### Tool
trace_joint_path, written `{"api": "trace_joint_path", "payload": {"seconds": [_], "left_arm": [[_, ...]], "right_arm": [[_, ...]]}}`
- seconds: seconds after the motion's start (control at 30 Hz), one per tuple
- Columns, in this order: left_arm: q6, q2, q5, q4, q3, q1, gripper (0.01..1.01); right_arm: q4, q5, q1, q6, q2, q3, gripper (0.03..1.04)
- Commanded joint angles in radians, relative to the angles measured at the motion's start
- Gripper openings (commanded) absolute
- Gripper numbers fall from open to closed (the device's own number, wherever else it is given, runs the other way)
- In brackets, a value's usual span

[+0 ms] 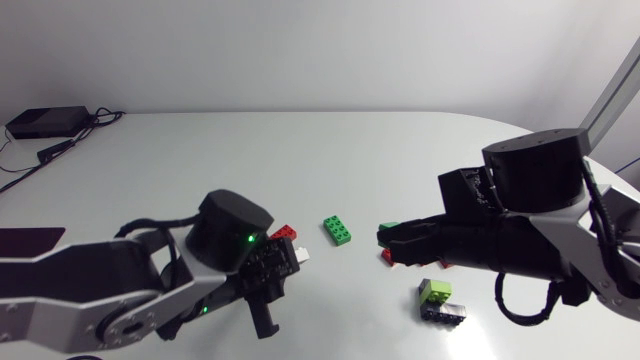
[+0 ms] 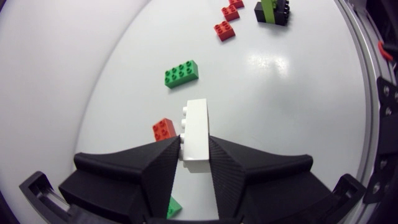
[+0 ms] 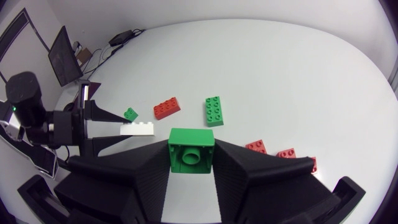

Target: Separate the duplo bricks

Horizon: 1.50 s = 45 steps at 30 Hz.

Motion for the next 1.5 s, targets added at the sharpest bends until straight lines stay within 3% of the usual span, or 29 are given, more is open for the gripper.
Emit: {"api": "trace_joint_path", "payload": {"seconds": [0.0, 0.17, 0.43, 0.83, 1.23, 1.3, 1.47], "left_arm": [[0.149, -0.020, -0.058, 0.086, -0.086, -0.032, 0.311], [0.253, 0.035, -0.089, 0.172, -0.119, -0.055, 0.311], [0.371, 0.156, -0.091, 0.212, -0.044, -0.050, 0.315], [0.655, 0.328, -0.166, 0.464, -0.038, -0.060, 0.321], [0.775, 0.402, -0.169, 0.479, 0.031, -0.061, 0.326], [0.784, 0.403, -0.169, 0.479, 0.033, -0.061, 0.362], [0.787, 0.403, -0.169, 0.476, 0.014, -0.069, 0.682]], "right_arm": [[-0.018, 0.010, 0.006, -0.012, -0.009, -0.013, 0.19], [-0.018, 0.010, 0.006, -0.011, -0.021, -0.027, 0.19], [-0.031, 0.012, -0.005, -0.017, -0.036, -0.028, 0.19], [-0.025, 0.010, -0.026, -0.032, -0.041, -0.039, 0.19], [-0.005, -0.008, -0.063, -0.046, -0.039, -0.056, 0.20], [-0.004, -0.008, -0.065, -0.048, -0.038, -0.056, 0.20], [0.004, -0.011, -0.072, -0.054, -0.033, -0.054, 0.20]]}}
